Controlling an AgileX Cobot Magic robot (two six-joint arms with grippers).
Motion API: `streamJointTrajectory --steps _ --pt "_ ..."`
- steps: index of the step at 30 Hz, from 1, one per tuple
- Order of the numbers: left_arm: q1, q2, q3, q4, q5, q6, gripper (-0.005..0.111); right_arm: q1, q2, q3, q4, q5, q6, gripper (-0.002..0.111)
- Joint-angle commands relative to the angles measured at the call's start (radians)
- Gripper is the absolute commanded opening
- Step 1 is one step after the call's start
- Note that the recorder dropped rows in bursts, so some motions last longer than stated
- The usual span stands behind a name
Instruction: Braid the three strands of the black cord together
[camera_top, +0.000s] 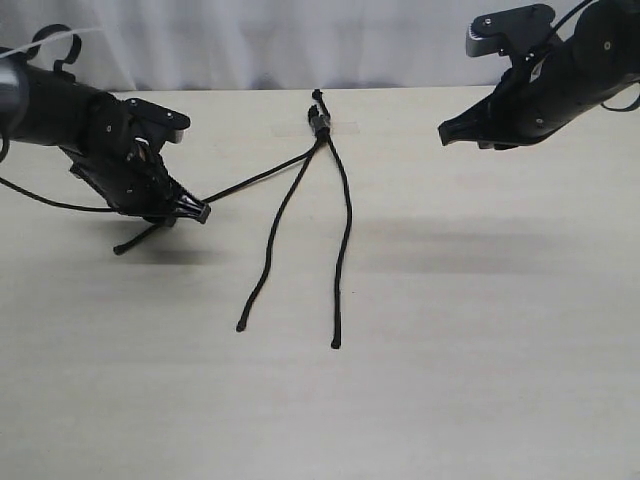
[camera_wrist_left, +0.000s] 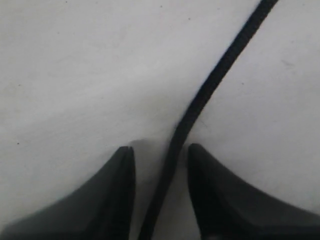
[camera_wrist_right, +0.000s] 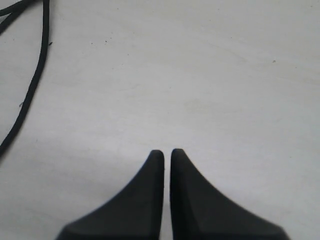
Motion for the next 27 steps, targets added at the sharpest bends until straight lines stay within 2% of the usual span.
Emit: streamJointTrajectory --steps 1,7,10,11,12,14,18,20,24,27 --pt "0.001 -0.005 -0.01 -0.001 0.0 -0.008 0.045 -0.004 0.0 -0.003 0.004 -0.014 -0.009 0.004" --pt "0.001 -0.126 -0.019 -0.009 0.01 0.006 0.041 0.0 0.0 -0.003 0.066 -0.014 -0.017 0.004" --pt "0.001 -0.234 -0.019 -0.011 0.019 0.033 0.023 0.0 0.0 -0.003 0.17 -0.003 -0.095 0.004" --pt "0.001 -0.303 -0.019 -0.011 0.011 0.04 0.008 0.003 0.0 -0.003 0.277 0.007 -0.179 0.004" --pt "0.001 -0.341 -0.019 -0.011 0.008 0.048 0.002 0.011 0.0 -0.003 0.334 0.017 -0.23 0.004" --pt "0.001 -0.44 0.002 -0.007 -0.035 0.047 0.0 0.069 0.002 -0.003 0.42 0.044 -0.314 0.005" --pt "0.001 -0.62 0.179 0.0 -0.238 0.047 0.0 0.267 0.055 -0.014 0.422 -0.006 -0.316 0.006" --pt "0.001 -0.693 0.21 0.0 -0.276 0.047 0.0 0.366 0.144 -0.087 0.391 0.005 -0.265 0.02" --pt "0.001 -0.742 0.21 0.0 -0.23 0.047 0.0 0.46 0.291 -0.252 0.3 0.138 -0.178 0.047" --pt "0.001 -0.742 0.21 0.0 -0.232 0.047 0.0 0.477 0.375 -0.351 0.29 0.208 -0.16 0.052"
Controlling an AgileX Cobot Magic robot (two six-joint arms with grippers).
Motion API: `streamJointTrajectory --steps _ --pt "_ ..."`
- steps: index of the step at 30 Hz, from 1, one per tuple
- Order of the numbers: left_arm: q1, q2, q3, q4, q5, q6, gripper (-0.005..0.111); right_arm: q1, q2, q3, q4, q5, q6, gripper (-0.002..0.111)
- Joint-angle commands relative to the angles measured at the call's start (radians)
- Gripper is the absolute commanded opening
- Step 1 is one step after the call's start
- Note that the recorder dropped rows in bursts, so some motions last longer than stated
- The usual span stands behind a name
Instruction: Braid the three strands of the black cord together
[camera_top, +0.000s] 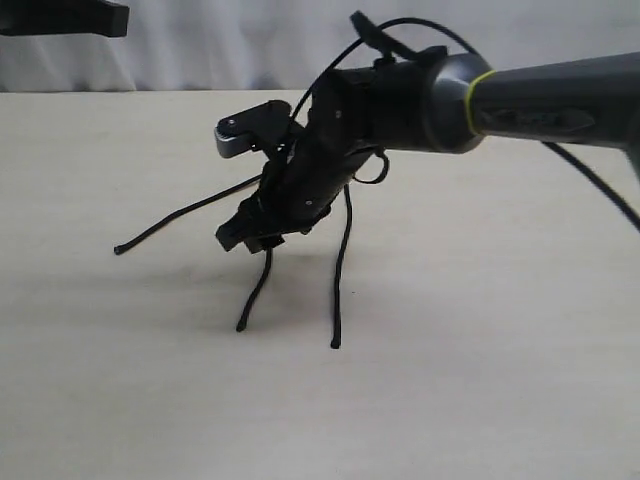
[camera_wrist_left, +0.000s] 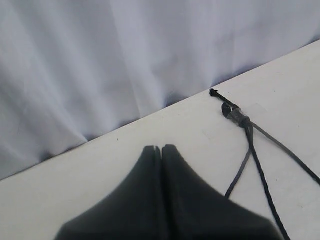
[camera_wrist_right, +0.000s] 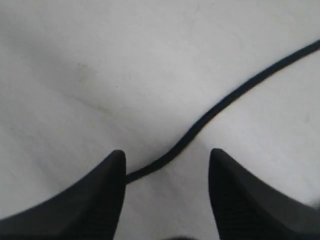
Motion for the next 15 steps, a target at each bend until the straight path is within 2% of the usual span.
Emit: streamJointTrajectory --steps 1,13,15 --pt "0.001 -0.006 0.007 0.0 0.001 0.001 0.0 0.013 0.083 -0.099 -0.034 0.078 0.044 0.052" --pt "0.001 -0.006 0.007 -0.015 -0.003 0.001 0.0 0.013 0.186 -0.157 -0.09 0.095 0.123 0.052" --pt "0.001 -0.006 0.007 -0.027 -0.003 0.001 0.0 0.013 0.196 -0.157 -0.106 0.095 0.123 0.048"
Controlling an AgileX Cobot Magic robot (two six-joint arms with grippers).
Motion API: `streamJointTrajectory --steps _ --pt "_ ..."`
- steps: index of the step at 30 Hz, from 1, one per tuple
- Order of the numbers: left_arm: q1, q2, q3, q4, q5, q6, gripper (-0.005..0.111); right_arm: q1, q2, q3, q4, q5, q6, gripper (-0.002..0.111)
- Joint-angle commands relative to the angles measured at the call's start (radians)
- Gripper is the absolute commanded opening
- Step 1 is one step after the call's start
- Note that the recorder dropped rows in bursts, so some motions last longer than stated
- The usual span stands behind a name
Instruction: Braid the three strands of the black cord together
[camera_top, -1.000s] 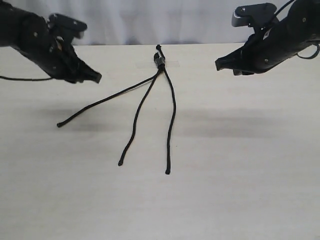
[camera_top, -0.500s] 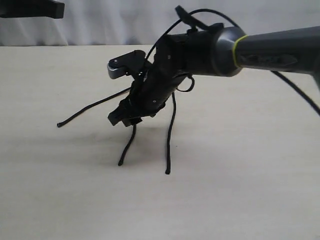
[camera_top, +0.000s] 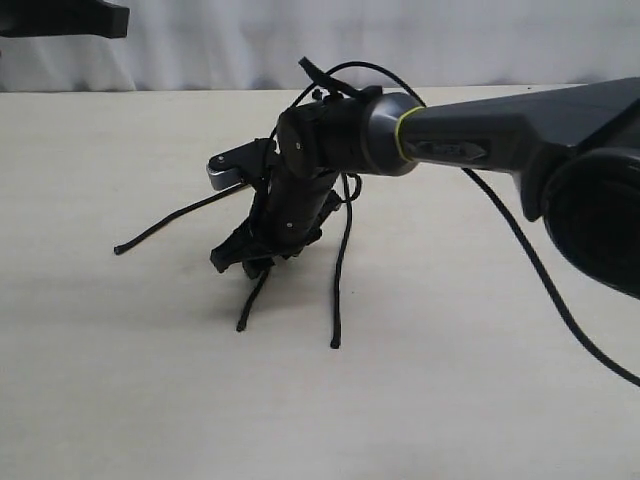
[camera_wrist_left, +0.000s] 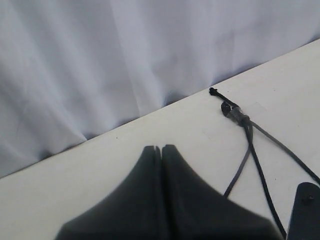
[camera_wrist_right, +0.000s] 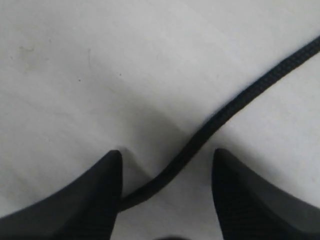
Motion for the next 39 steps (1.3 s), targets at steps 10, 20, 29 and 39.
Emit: streamJointTrajectory --steps 10,20,29,39 --pt "0.001 -0.006 0.007 -0.025 -0.009 0.001 0.0 0.0 0.011 -0.029 -0.085 0.091 0.0 0.004" --pt "0.001 -0.006 0.007 -0.025 -0.009 0.001 0.0 -0.022 -0.132 -0.136 -0.288 0.28 0.055 0.004" --pt "0.001 -0.006 0.007 -0.025 -0.011 0.001 0.0 -0.161 -0.253 -0.136 -0.401 0.359 0.119 0.004" --pt "0.001 -0.006 0.007 -0.025 -0.011 0.001 0.0 -0.323 -0.253 -0.012 -0.359 0.264 0.119 0.004"
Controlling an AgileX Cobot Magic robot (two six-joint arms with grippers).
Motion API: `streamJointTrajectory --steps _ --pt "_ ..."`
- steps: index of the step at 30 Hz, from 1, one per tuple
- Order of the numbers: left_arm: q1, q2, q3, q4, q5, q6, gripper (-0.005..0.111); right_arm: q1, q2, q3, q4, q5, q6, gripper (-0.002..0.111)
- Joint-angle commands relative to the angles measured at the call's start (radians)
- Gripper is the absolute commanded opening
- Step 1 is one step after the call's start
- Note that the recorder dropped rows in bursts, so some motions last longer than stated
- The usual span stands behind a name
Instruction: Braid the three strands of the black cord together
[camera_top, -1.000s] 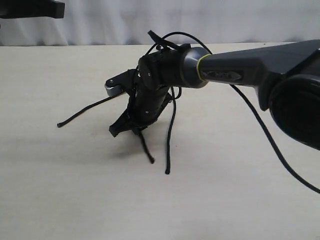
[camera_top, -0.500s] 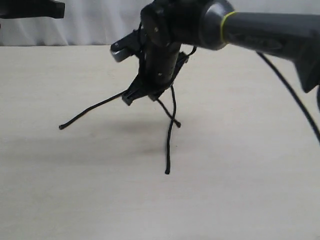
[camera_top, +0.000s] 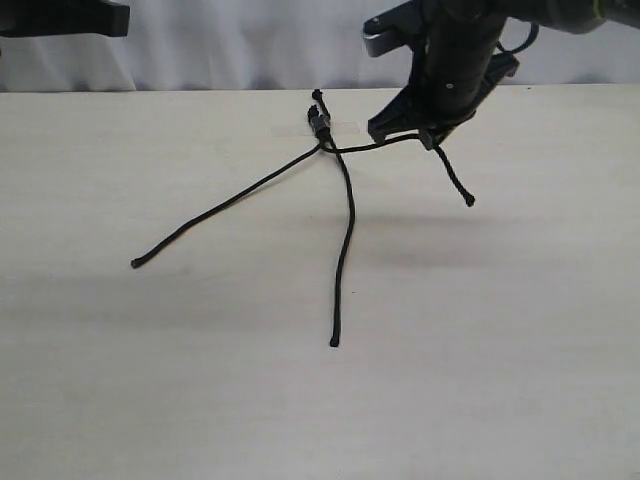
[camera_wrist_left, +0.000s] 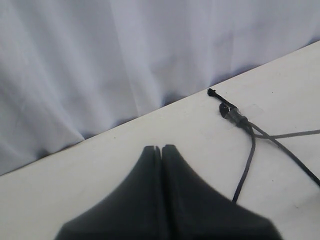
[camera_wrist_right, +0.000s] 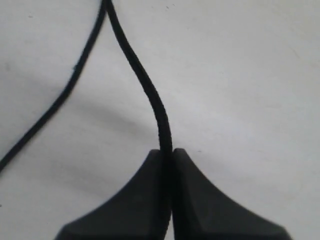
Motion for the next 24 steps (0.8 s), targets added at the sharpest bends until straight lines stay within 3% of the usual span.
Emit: streamJointTrajectory --steps 1,14,24 --pt "0.001 -0.006 0.007 -0.008 -0.011 0.001 0.0 -0.057 -0.007 0.066 0.037 -0.073 0.007 0.004" --pt "0.001 -0.006 0.007 -0.008 -0.011 0.001 0.0 -0.097 -0.007 0.246 0.04 -0.289 0.007 0.004" --pt "0.001 -0.006 0.007 -0.008 -0.011 0.001 0.0 -0.121 0.089 0.26 0.003 -0.335 0.044 0.004"
